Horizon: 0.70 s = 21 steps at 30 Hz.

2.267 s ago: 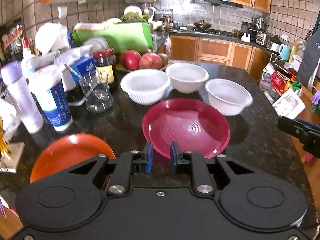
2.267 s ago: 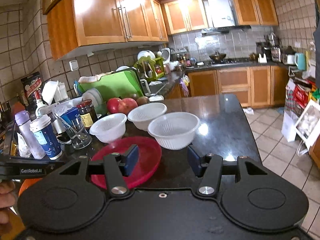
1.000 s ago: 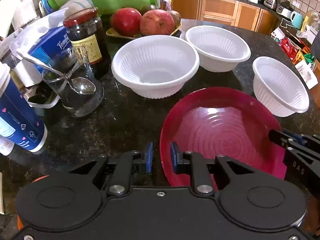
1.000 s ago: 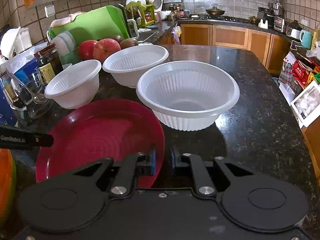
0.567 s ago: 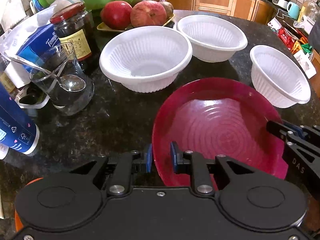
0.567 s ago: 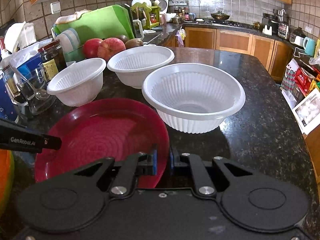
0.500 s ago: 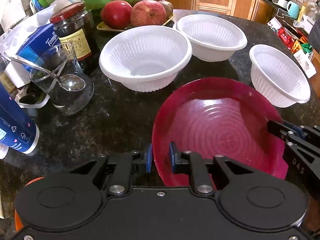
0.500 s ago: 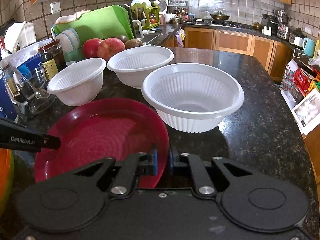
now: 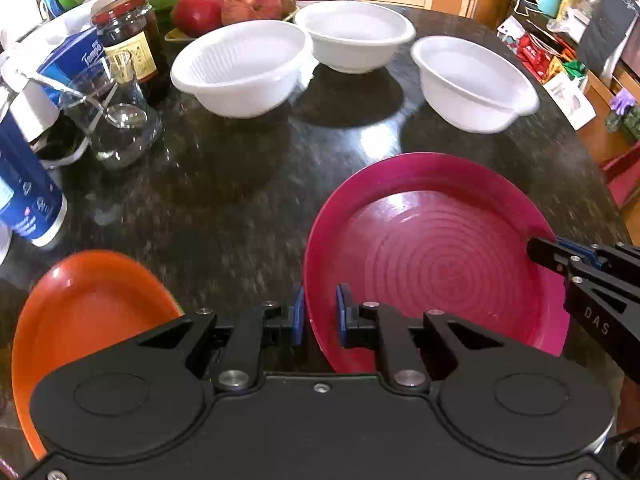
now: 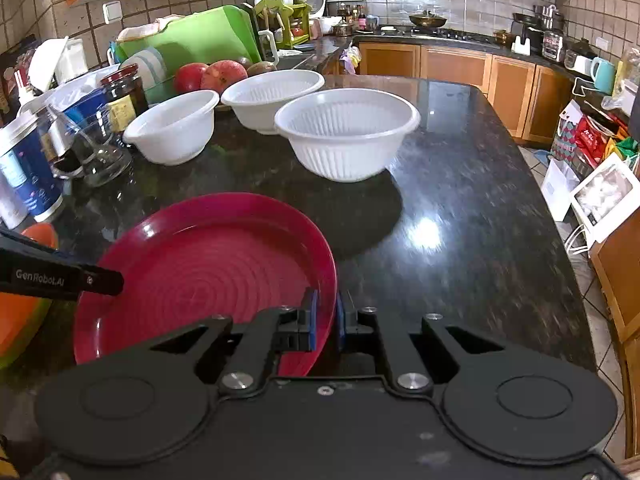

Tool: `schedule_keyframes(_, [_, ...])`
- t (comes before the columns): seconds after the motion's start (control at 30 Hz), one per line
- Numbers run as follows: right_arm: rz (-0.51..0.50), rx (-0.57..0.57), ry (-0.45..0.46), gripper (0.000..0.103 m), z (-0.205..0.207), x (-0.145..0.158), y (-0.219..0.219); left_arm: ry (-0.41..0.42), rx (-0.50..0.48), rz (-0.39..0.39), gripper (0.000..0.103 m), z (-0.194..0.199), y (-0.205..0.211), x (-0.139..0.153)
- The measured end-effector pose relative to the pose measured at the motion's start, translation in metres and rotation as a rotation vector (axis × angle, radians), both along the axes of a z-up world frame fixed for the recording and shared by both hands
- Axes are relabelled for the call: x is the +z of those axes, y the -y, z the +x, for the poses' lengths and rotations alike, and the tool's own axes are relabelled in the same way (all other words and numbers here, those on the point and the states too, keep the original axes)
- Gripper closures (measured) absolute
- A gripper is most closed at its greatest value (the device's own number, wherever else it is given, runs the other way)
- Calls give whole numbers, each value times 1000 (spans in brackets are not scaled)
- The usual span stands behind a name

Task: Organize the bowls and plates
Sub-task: 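Grasp the magenta plate's rim with the left tool and drag it toward the orange plate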

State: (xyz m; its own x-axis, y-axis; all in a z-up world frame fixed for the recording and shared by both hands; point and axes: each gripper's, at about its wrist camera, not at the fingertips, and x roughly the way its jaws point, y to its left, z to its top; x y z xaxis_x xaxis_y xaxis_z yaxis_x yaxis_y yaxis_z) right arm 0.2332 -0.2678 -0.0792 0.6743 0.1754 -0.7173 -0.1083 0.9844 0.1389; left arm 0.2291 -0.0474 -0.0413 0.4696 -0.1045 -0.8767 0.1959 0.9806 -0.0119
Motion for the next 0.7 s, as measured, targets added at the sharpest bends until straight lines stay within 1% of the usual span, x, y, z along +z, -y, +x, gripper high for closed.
schedule_keyframes(0.2, [-1,0,3,91,-36,1,6,6,-5,-22,81,-26,1,0])
schedule_keyframes(0.37, [-16,10,8,91,-52,1,7,15,14,-37,82,-42,4,-1])
schedule_keyframes(0.5, [-37,29,16,91,-60,2,7,44,16,-11,82,-55,10,-1])
schedule_keyframes(0.7, [-23,66,22,91,-62,1,14,95,41,30,82,-66,20,-4])
